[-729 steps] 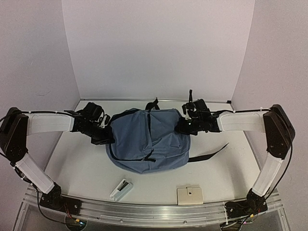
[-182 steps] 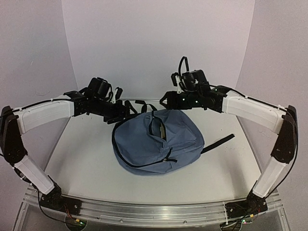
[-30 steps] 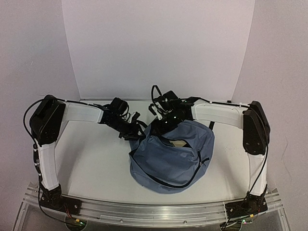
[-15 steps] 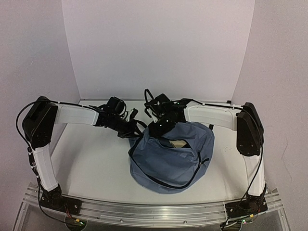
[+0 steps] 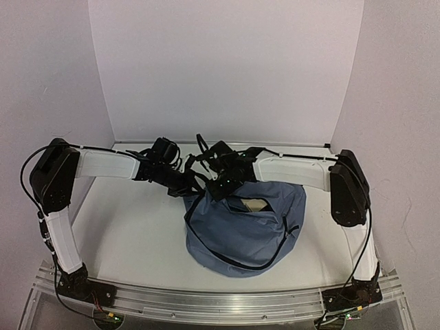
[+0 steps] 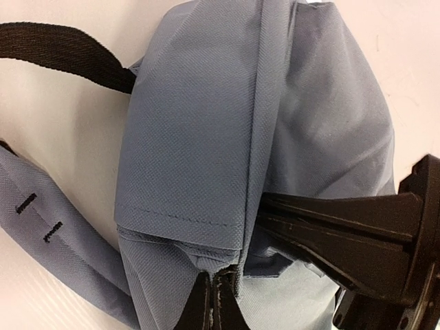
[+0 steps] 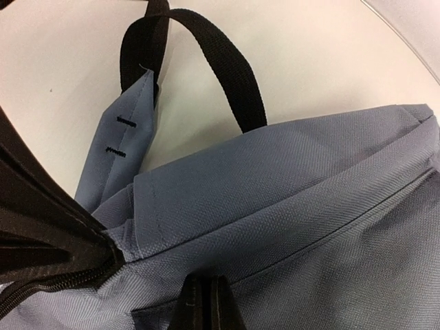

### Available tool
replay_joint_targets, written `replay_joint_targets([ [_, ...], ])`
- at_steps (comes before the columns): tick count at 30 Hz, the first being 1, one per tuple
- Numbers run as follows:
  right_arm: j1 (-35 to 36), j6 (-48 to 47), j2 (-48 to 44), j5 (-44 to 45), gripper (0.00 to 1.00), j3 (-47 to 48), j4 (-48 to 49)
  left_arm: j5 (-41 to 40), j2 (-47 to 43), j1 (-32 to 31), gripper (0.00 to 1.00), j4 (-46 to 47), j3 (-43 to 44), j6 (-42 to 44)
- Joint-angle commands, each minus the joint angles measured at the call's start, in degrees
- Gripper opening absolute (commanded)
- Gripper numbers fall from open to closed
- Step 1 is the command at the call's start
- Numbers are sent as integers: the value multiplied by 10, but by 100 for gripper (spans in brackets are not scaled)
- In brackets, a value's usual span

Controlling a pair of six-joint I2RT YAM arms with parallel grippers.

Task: Pack the student bag
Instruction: Zip the student bag at the center of the board.

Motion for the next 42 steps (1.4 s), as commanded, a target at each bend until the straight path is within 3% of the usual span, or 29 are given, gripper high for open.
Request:
replay_joint_targets([
  [1,14,35,-47,64,0,-26,0,-42,-28,8,0,13,4,-24],
  [12,34,112,-183,189,0,-143,52,-69,-2,33,0,23,6,-67],
  [20,35,155,-216,199,0,-194,50,-84,3,49,0,19,16,-72],
  [42,22,277,-314,162,0,-346,70,-56,66,173,0,97,62,-79],
])
